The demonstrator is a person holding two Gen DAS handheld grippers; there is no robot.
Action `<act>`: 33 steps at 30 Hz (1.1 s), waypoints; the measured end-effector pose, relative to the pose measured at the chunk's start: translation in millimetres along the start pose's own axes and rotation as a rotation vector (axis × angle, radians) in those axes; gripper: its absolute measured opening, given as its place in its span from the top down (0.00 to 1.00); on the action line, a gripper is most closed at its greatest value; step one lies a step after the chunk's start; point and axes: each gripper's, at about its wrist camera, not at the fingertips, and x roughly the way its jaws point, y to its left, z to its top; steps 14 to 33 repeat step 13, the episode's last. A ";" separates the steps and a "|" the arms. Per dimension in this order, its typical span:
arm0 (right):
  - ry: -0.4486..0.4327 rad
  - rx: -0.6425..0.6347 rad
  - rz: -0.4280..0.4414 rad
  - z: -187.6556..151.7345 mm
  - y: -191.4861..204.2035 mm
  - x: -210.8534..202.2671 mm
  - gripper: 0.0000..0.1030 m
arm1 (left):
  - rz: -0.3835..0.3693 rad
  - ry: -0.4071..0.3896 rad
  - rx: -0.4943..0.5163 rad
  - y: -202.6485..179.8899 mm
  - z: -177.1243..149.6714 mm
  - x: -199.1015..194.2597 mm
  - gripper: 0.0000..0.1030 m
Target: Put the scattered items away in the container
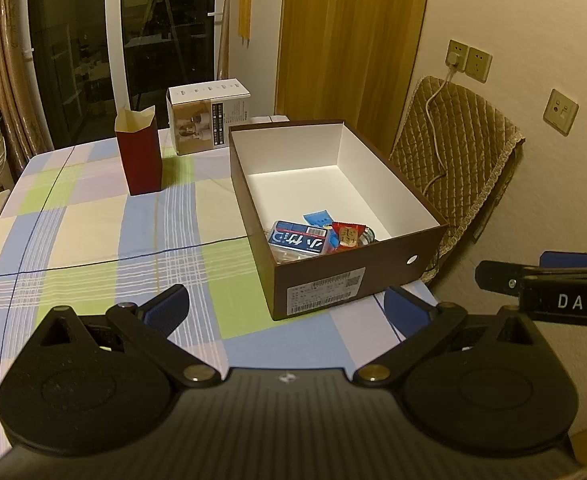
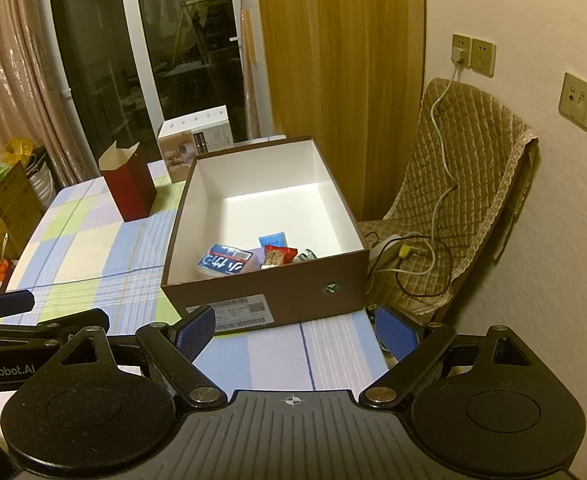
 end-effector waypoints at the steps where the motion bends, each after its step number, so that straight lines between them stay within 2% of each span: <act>1: 0.001 0.000 0.000 0.3 0.3 0.0 0.11 | 0.000 0.001 0.000 0.0 -0.1 0.0 0.01; 33: 0.008 -0.004 -0.001 -0.8 1.7 1.2 0.10 | -0.007 -0.002 0.004 -0.3 -1.5 0.6 0.01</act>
